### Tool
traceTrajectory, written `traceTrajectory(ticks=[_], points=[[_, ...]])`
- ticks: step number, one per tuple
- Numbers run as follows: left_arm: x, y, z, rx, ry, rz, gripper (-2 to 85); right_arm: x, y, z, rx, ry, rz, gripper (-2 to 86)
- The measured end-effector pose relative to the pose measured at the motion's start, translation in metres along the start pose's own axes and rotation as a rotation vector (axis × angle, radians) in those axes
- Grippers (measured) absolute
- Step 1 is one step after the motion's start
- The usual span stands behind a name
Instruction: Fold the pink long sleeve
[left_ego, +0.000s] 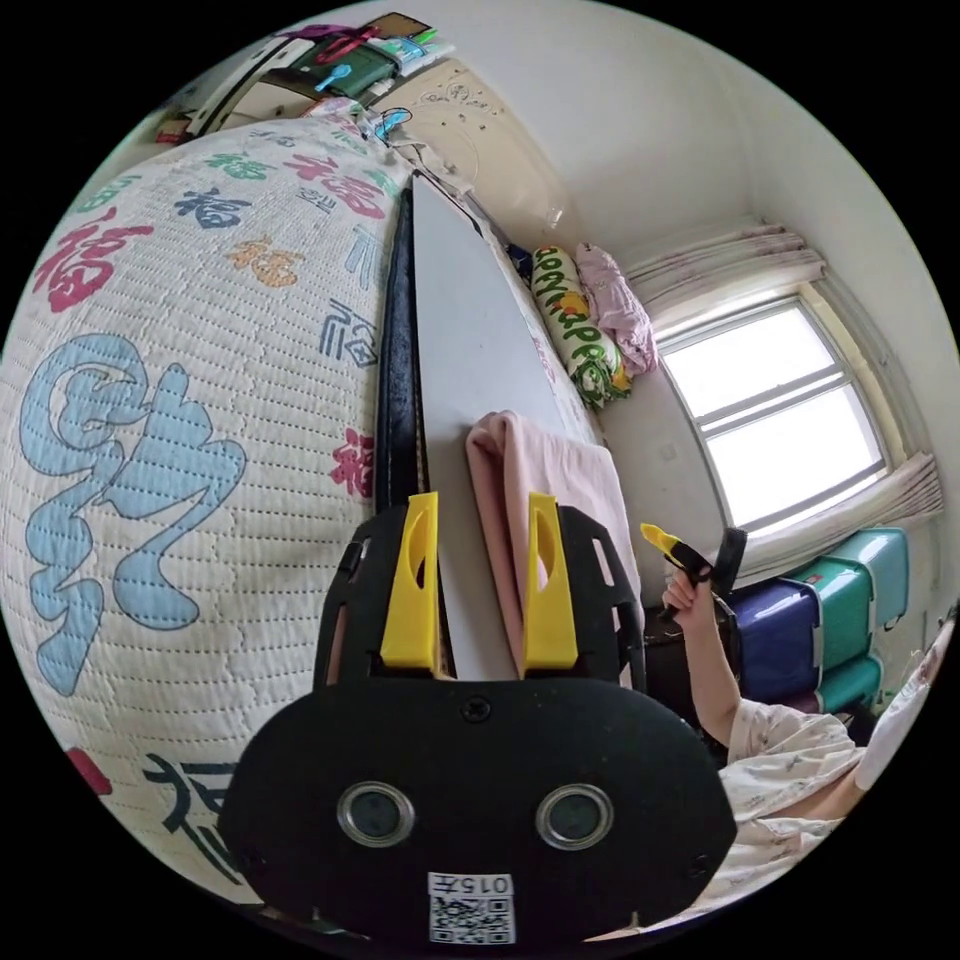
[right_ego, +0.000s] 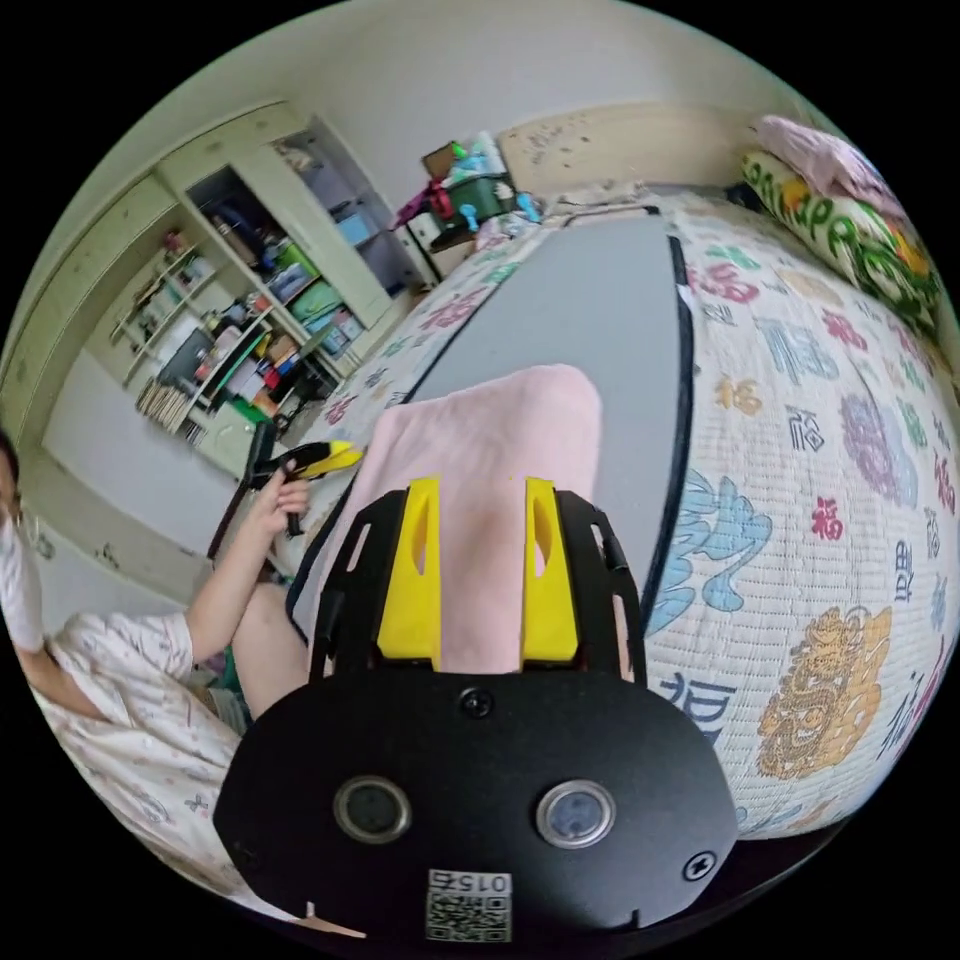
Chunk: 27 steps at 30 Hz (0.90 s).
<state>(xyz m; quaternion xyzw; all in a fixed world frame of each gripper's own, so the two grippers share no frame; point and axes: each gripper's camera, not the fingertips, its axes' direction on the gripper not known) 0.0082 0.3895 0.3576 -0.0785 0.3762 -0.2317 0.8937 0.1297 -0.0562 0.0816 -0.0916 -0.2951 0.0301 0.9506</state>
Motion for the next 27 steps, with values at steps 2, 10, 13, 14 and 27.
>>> traceTrajectory(ticks=[2,10,13,14,27], points=[[-0.011,0.003,0.007,-0.01,0.032,-0.02,13.8,0.016,-0.022,0.002,0.02,-0.019,0.041,13.7],[-0.05,0.001,0.032,-0.052,0.094,-0.037,16.2,0.059,-0.124,0.034,-0.078,-0.173,0.137,16.9],[-0.067,-0.001,0.029,-0.062,0.15,-0.031,16.3,0.065,-0.151,0.044,-0.114,-0.227,0.146,17.7],[-0.07,-0.001,0.029,-0.062,0.162,-0.033,16.4,0.065,-0.156,0.045,-0.124,-0.233,0.148,17.8],[-0.104,-0.027,-0.011,-0.019,0.282,-0.041,17.3,-0.036,-0.259,0.075,-0.342,-0.245,-0.038,16.7]])
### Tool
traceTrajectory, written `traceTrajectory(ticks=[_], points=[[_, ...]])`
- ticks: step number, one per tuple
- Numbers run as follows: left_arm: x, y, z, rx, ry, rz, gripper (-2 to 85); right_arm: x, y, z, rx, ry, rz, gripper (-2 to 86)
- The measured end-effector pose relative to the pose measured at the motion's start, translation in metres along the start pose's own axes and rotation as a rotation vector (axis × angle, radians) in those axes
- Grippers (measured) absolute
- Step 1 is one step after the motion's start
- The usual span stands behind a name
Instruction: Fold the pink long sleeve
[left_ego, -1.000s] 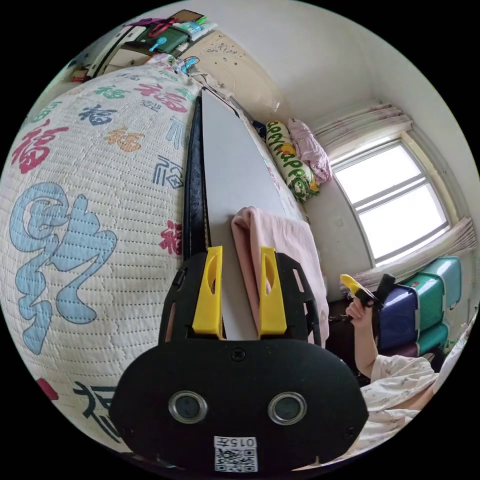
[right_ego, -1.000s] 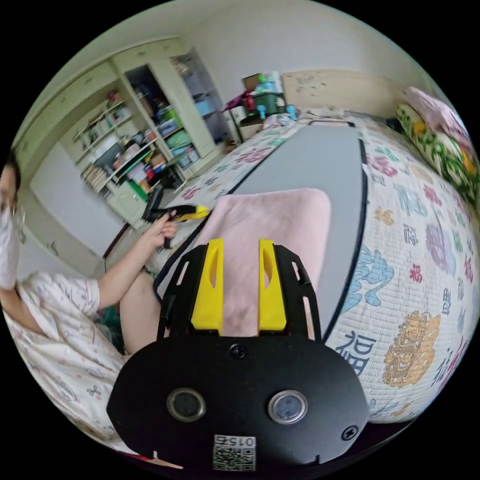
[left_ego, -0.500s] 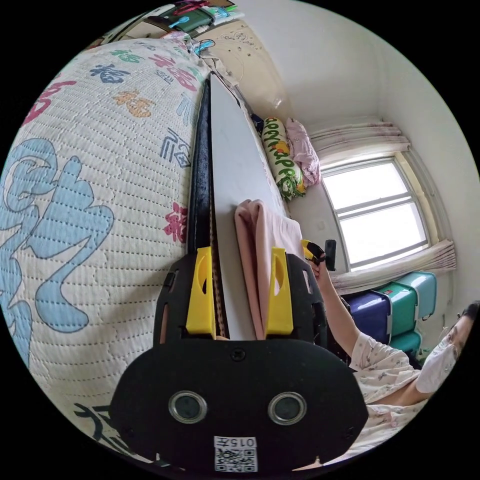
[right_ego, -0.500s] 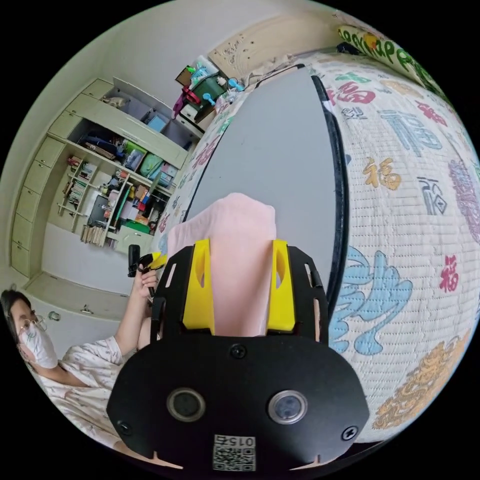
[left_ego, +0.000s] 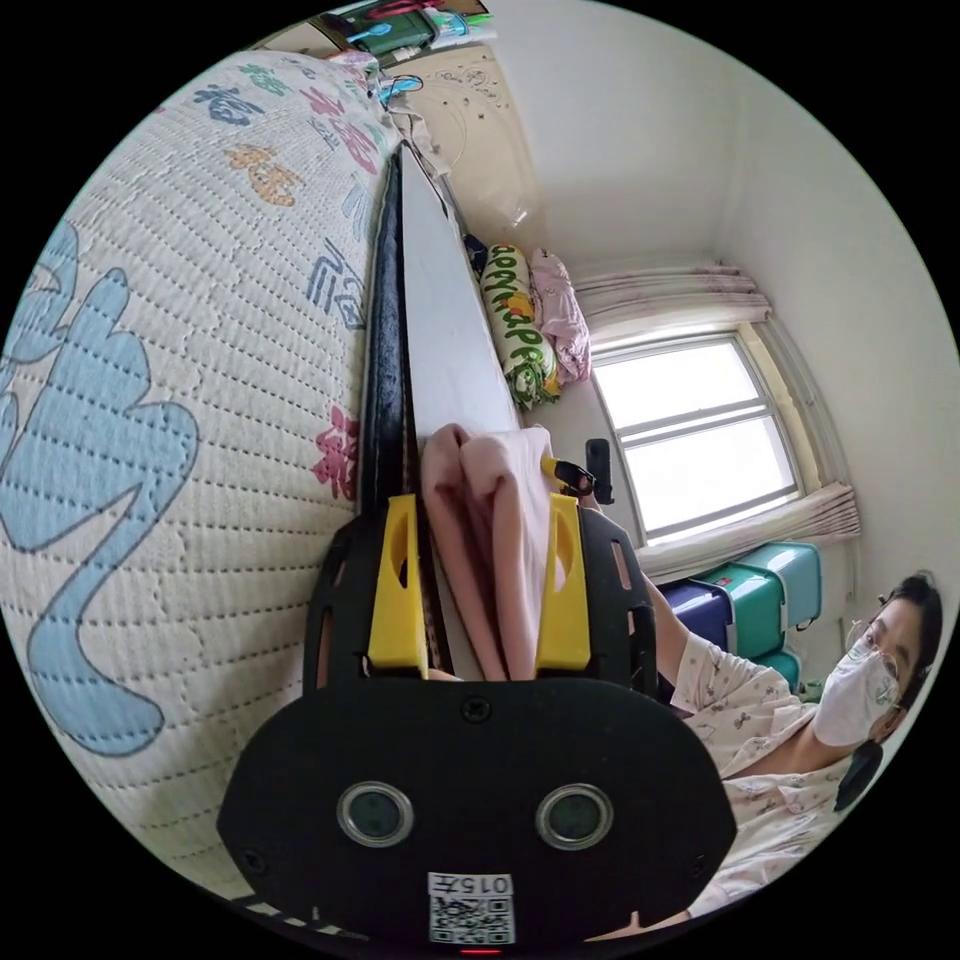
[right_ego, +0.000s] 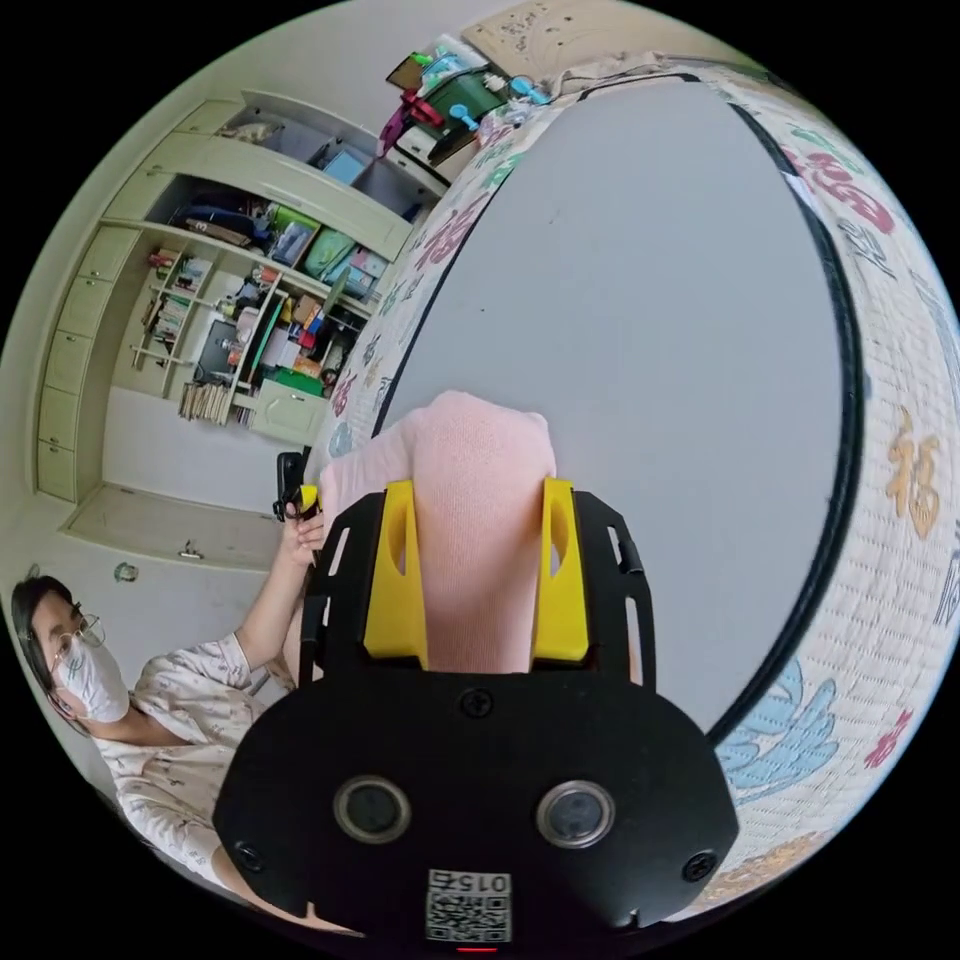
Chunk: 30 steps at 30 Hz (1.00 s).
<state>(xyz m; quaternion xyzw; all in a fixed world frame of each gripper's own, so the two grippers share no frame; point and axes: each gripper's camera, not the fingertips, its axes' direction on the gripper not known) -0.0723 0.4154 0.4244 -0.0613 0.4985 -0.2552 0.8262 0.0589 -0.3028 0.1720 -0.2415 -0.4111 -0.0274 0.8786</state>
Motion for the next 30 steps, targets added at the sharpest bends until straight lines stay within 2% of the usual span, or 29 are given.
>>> traceTrajectory(ticks=[4,9,13,17,23,30], points=[[0.009,-0.008,-0.028,0.017,-0.063,0.024,15.0,-0.046,-0.025,0.007,-0.066,0.021,-0.073,16.0],[0.016,-0.027,-0.074,0.013,-0.051,-0.025,11.6,-0.09,-0.033,-0.001,-0.103,0.032,-0.109,14.5],[0.06,-0.041,-0.121,0.002,-0.158,0.036,9.4,-0.139,-0.026,-0.016,-0.103,0.068,-0.16,13.4],[0.097,-0.049,-0.17,0.025,-0.186,0.083,8.6,-0.188,-0.012,-0.037,-0.059,0.038,-0.228,11.7],[0.206,-0.075,-0.255,0.079,-0.192,0.284,8.2,-0.279,0.042,-0.112,0.136,-0.032,-0.375,10.8],[0.452,-0.127,-0.311,0.078,-0.236,0.744,8.0,-0.365,0.187,-0.276,0.61,-0.159,-0.563,10.8]])
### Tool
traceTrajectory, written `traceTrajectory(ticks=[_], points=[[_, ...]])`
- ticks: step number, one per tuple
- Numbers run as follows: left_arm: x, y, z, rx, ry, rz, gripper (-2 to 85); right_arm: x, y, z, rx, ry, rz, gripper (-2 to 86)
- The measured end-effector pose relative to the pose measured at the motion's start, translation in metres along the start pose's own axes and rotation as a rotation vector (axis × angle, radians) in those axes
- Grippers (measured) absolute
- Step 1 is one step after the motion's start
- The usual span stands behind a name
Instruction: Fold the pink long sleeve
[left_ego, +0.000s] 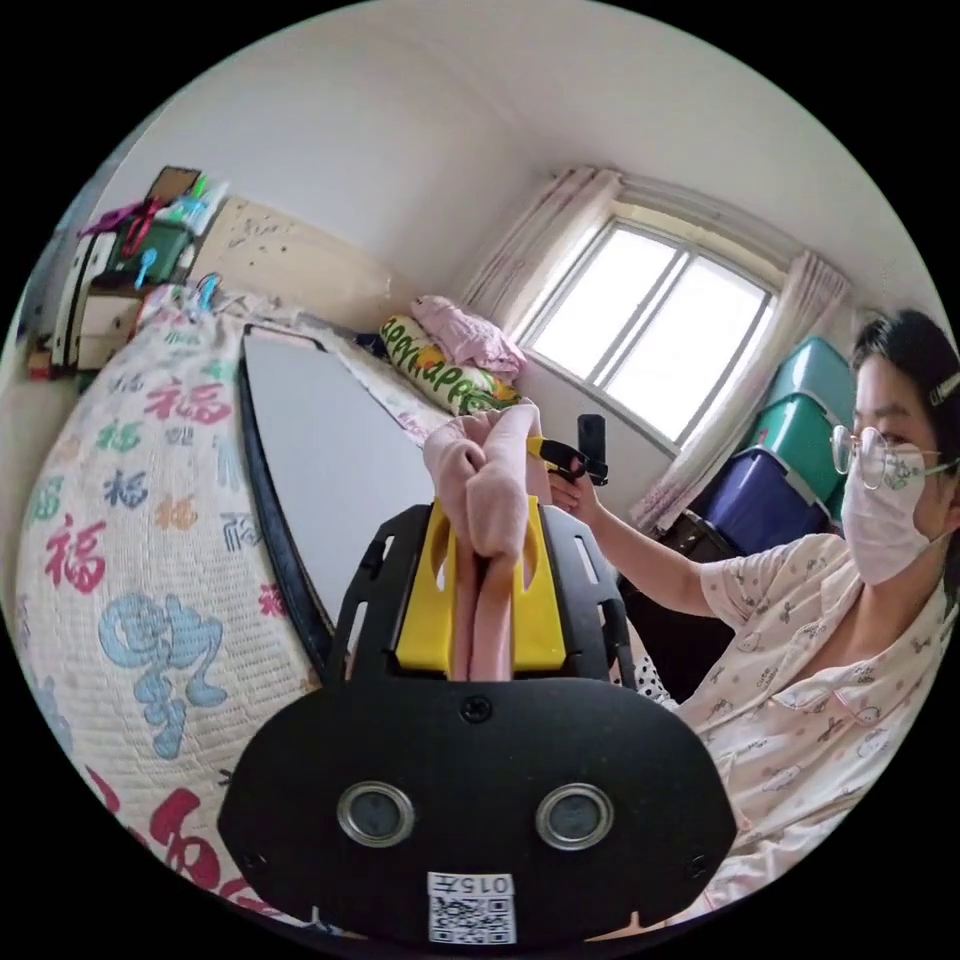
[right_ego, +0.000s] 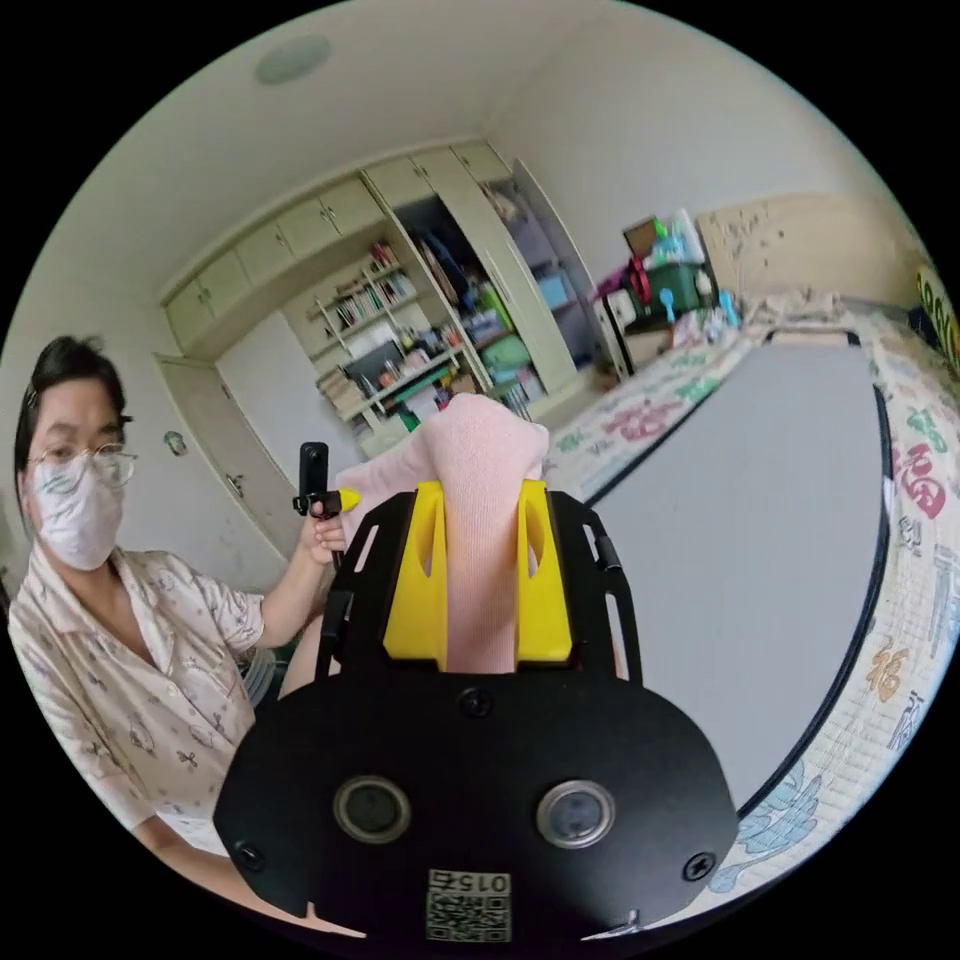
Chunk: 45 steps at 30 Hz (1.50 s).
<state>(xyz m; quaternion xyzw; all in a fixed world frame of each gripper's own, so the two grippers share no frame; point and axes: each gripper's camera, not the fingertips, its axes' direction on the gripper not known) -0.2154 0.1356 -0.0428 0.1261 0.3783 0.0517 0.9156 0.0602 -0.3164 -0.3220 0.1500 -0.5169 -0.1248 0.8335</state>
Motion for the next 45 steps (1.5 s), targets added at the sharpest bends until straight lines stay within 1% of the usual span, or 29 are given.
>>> traceTrajectory(ticks=[4,7,9,14,16,21,24,28,32,34,36,38,39,41,43,44,45], points=[[0.087,-0.114,-0.014,-0.033,-0.002,0.24,7.9,-0.072,-0.012,-0.103,0.13,0.067,-0.089,10.6],[0.141,-0.182,-0.006,-0.051,-0.005,0.367,7.9,-0.107,-0.024,-0.168,0.176,0.14,-0.133,10.6],[0.165,-0.219,0.005,-0.055,0.014,0.409,7.9,-0.121,-0.034,-0.208,0.195,0.173,-0.142,10.6],[0.199,-0.303,0.066,-0.055,0.156,0.404,7.9,-0.147,-0.066,-0.315,0.156,0.32,-0.138,10.5],[0.208,-0.338,0.108,-0.054,0.247,0.372,7.9,-0.156,-0.078,-0.369,0.129,0.406,-0.13,10.4],[0.221,-0.403,0.201,-0.066,0.422,0.294,7.8,-0.16,-0.105,-0.456,0.078,0.615,-0.083,10.4],[0.219,-0.44,0.256,-0.083,0.495,0.227,7.6,-0.148,-0.121,-0.493,0.048,0.71,-0.029,10.4],[0.216,-0.481,0.311,-0.107,0.558,0.194,7.5,-0.131,-0.12,-0.528,0.102,0.821,0.041,10.3],[0.223,-0.516,0.341,-0.136,0.588,0.19,7.5,-0.111,-0.12,-0.548,0.141,0.88,0.105,10.3],[0.22,-0.543,0.36,-0.16,0.626,0.16,7.6,-0.096,-0.123,-0.562,0.171,0.897,0.182,10.2],[0.215,-0.564,0.374,-0.168,0.628,0.151,7.6,-0.082,-0.13,-0.568,0.183,0.931,0.268,10.3],[0.199,-0.587,0.396,-0.189,0.623,0.107,7.7,-0.059,-0.14,-0.57,0.151,0.979,0.318,10.3],[0.183,-0.602,0.417,-0.207,0.61,0.066,7.7,-0.035,-0.145,-0.571,0.117,1.007,0.352,10.3],[0.153,-0.621,0.457,-0.256,0.562,-0.004,7.8,0.013,-0.146,-0.576,0.079,0.992,0.43,10.4],[0.108,-0.634,0.518,-0.355,0.553,-0.114,7.8,0.091,-0.134,-0.588,0.022,0.888,0.545,10.4],[0.098,-0.635,0.53,-0.372,0.544,-0.134,7.7,0.111,-0.13,-0.592,0.009,0.858,0.57,10.4],[0.085,-0.64,0.552,-0.405,0.496,-0.136,7.8,0.147,-0.12,-0.597,-0.005,0.811,0.609,10.4]])
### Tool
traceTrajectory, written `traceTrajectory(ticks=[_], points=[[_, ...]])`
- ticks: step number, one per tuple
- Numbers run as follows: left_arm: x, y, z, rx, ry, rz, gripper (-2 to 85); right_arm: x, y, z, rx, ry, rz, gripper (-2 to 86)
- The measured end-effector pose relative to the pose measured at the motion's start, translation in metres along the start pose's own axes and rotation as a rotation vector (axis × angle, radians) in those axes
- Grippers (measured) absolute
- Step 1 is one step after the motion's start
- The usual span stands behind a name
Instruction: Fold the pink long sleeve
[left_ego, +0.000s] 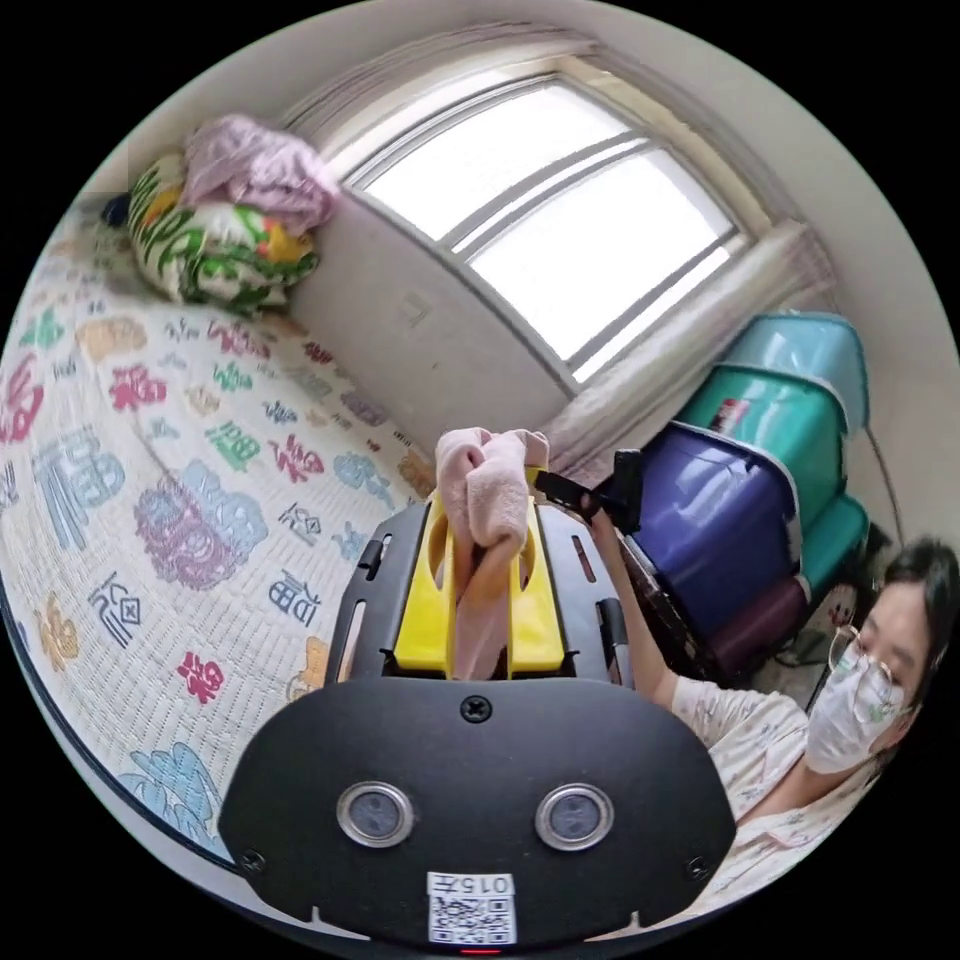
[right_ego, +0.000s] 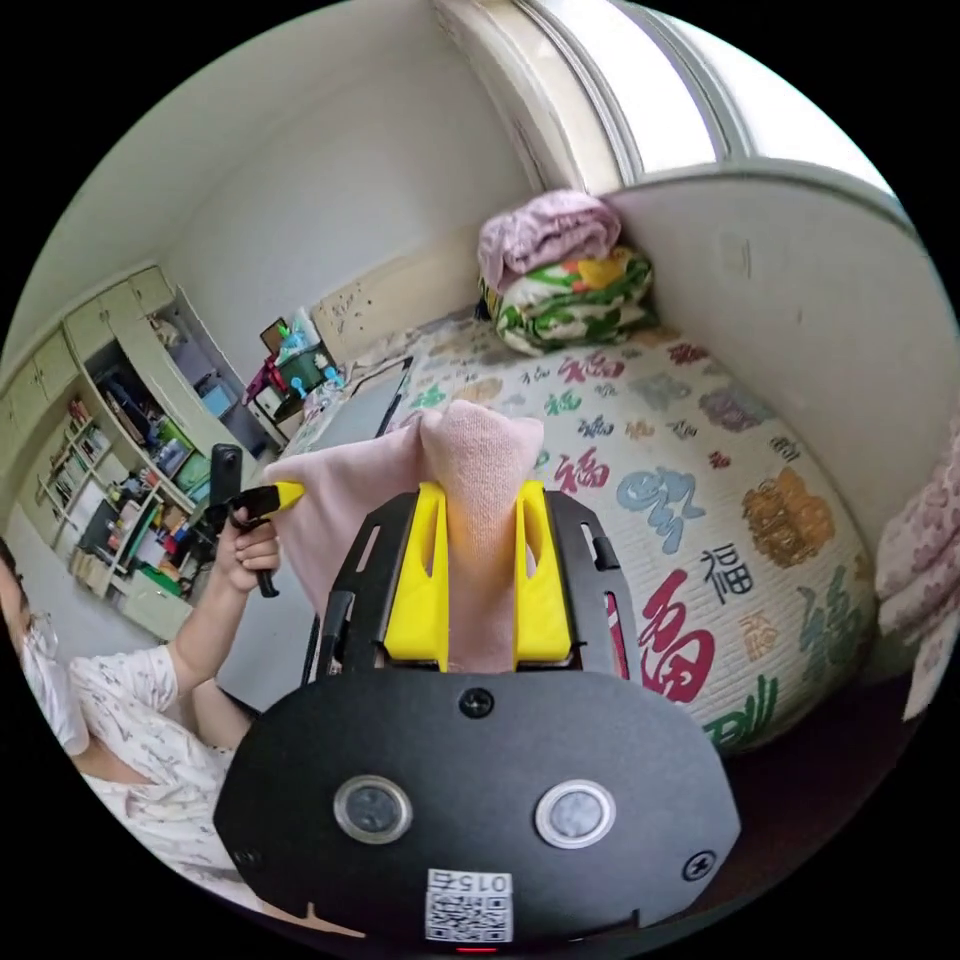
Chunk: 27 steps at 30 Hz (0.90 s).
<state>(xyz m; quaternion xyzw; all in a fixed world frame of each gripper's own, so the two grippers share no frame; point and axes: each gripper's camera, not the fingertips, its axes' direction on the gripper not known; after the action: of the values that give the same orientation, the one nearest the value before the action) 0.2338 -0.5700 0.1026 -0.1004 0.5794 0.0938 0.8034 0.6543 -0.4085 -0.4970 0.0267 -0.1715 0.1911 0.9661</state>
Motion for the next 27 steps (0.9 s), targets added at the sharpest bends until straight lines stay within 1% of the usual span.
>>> traceTrajectory(ticks=[1,3,6,9,11,13,18,21,23,25,27], points=[[-0.017,-0.013,0.009,-0.025,-0.048,-0.012,7.8,0.024,-0.012,0.022,-0.028,-0.033,0.017,10.4],[-0.04,-0.032,0.02,-0.03,-0.039,-0.041,7.8,0.054,-0.031,0.054,-0.07,-0.054,0.037,10.3],[-0.07,-0.067,0.037,-0.057,-0.105,-0.073,7.8,0.091,-0.062,0.111,-0.163,-0.022,0.044,10.3],[-0.1,-0.093,0.065,-0.112,-0.184,-0.104,7.9,0.13,-0.079,0.181,-0.254,0.062,0.081,10.4],[-0.118,-0.102,0.085,-0.153,-0.231,-0.123,8.0,0.152,-0.079,0.226,-0.306,0.148,0.114,10.7],[-0.137,-0.108,0.109,-0.224,-0.307,-0.132,8.3,0.167,-0.071,0.277,-0.354,0.266,0.092,11.1],[-0.134,-0.106,0.12,-0.286,-0.298,-0.074,9.3,0.196,-0.048,0.305,-0.327,0.216,0.072,11.7],[-0.117,-0.094,0.123,-0.265,-0.311,-0.094,9.7,0.207,-0.02,0.317,-0.284,0.216,0.088,11.7],[-0.102,-0.08,0.117,-0.228,-0.349,-0.123,9.8,0.208,-0.003,0.321,-0.258,0.256,0.086,11.6],[-0.071,-0.042,0.097,-0.101,-0.47,-0.167,9.2,0.202,0.026,0.313,-0.134,0.391,0.099,11.2],[-0.042,-0.011,0.087,-0.043,-0.562,-0.165,8.5,0.19,0.053,0.306,-0.038,0.518,0.11,9.0]])
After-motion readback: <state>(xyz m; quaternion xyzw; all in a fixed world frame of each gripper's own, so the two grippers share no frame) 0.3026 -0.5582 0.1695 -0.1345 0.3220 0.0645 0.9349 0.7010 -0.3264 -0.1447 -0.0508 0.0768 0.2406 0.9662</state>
